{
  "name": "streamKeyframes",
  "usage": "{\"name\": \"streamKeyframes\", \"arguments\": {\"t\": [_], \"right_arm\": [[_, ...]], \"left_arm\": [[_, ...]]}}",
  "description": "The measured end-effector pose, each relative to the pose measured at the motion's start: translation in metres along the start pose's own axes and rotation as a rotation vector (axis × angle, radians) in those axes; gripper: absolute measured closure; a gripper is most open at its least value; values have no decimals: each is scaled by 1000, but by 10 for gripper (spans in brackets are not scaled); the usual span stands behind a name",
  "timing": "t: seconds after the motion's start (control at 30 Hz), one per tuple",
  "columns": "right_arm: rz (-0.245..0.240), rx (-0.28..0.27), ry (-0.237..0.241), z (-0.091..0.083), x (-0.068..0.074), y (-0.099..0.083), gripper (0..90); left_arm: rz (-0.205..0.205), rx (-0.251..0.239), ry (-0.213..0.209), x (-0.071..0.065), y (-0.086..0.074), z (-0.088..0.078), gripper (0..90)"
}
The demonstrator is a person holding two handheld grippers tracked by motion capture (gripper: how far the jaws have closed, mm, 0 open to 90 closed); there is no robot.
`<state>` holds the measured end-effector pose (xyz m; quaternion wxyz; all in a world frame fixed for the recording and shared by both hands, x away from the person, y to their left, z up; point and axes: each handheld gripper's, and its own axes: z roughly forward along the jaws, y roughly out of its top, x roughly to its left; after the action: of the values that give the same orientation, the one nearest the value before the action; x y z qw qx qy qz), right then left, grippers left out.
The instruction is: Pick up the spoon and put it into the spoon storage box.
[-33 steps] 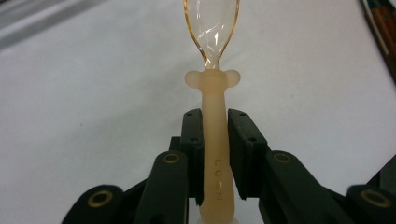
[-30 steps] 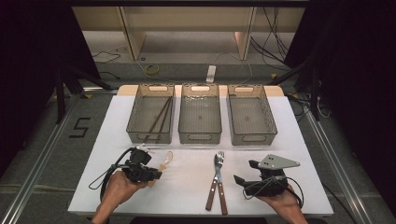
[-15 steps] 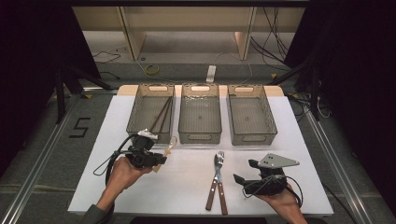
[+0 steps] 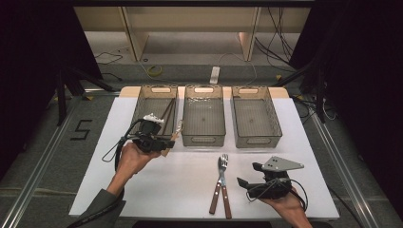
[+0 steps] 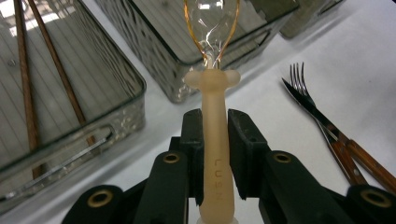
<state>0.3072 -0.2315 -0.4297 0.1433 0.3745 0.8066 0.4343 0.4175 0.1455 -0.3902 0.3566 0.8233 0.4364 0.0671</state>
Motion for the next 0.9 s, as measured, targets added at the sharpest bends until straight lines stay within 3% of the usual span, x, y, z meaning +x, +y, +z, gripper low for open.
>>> {"name": "streamKeyframes", "arguments": {"t": [0.3, 0.57, 0.77, 0.9], "right_arm": [[1, 0, -1, 0, 0, 0, 223], [-1, 0, 3, 1, 0, 0, 222], [0, -1, 4, 0, 0, -1, 222], [-3, 0, 7, 1, 0, -1, 221]], "left_arm": [[-5, -19, 3, 5, 21, 11, 763], [-49, -51, 8, 19, 39, 18, 763], [-31, -49, 38, 21, 51, 23, 763], [-55, -66, 19, 23, 57, 27, 763]]}}
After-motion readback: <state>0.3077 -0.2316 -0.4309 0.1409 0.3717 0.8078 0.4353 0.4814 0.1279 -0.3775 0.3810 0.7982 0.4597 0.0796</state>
